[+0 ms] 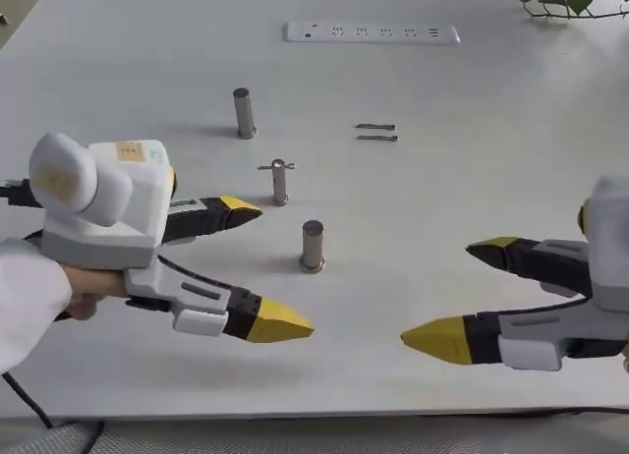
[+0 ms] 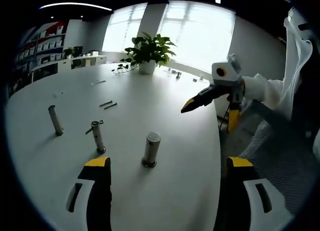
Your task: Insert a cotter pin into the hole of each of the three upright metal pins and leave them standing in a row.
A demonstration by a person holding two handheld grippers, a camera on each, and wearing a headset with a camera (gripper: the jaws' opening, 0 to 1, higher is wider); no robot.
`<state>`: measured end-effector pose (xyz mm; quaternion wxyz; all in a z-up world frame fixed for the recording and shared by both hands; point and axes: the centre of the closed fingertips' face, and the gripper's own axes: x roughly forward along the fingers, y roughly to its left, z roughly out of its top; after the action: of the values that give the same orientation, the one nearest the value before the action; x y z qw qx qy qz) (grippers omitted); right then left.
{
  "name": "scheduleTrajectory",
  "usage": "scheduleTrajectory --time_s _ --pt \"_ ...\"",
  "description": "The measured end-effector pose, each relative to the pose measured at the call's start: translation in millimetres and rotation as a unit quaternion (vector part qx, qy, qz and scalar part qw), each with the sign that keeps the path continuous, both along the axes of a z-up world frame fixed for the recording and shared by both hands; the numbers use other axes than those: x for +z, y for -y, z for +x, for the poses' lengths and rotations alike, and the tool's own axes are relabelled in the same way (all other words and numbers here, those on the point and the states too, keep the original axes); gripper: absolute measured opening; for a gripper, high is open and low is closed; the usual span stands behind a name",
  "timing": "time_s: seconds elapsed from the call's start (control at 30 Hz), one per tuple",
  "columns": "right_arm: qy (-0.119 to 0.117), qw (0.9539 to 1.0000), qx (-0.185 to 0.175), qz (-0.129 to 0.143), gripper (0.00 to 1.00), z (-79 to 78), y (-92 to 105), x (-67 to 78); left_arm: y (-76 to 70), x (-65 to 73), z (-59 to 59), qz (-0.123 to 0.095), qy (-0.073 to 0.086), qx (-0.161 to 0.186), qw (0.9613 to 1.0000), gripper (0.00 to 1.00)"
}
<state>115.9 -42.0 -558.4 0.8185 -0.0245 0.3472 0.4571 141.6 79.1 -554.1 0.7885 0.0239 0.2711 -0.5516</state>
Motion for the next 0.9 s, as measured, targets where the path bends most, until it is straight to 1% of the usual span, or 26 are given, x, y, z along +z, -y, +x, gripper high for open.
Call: scheduleTrajectory --time_s 0.07,0.17,0.27,0.4,0.5,0.6,0.7,0.8,0.9 --pt "-0.001 1.0000 -0.001 -0.002 0.86 -0.5 0.9 -0.3 -3.9 0.4 2.0 0.000 0.002 0.012 0.9999 0.99" --pt "-0.002 1.0000 -0.001 -0.004 0.86 -0.4 1.9 0.2 -10.5 -0.2 -2.4 -0.003 -0.013 0.014 0.9998 0.99" --pt "-0.003 1.0000 0.000 -0.006 0.85 0.4 3.5 3.2 -16.6 -1.8 -4.5 -0.003 -0.022 0.020 0.9995 0.99" --pt "0.004 1.0000 0.003 -0.007 0.84 4.5 5.6 12.0 -23.6 -1.7 -4.7 -0.002 -0.020 0.036 0.9991 0.99" --pt "0.006 0.9997 0.005 -0.022 0.83 8.7 8.8 18.1 -26.8 -0.4 -5.6 -0.004 -0.020 0.048 0.9987 0.99" --pt "0.016 0.9994 0.008 -0.031 0.82 15.9 9.0 28.1 -28.9 -0.5 -8.6 -0.009 -0.028 0.060 0.9978 0.99" --pt "0.027 0.9985 0.019 -0.043 0.81 22.4 8.7 37.6 -31.6 -1.0 -13.6 -0.009 -0.029 0.066 0.9974 0.99" --pt "0.029 0.9982 0.023 -0.047 0.80 28.5 8.7 44.3 -33.6 0.3 -15.4 -0.011 -0.028 0.073 0.9969 0.99" --pt "0.037 0.9977 0.026 -0.050 0.76 39.9 9.1 51.4 -34.1 3.1 -19.2 -0.018 -0.031 0.072 0.9968 0.99"
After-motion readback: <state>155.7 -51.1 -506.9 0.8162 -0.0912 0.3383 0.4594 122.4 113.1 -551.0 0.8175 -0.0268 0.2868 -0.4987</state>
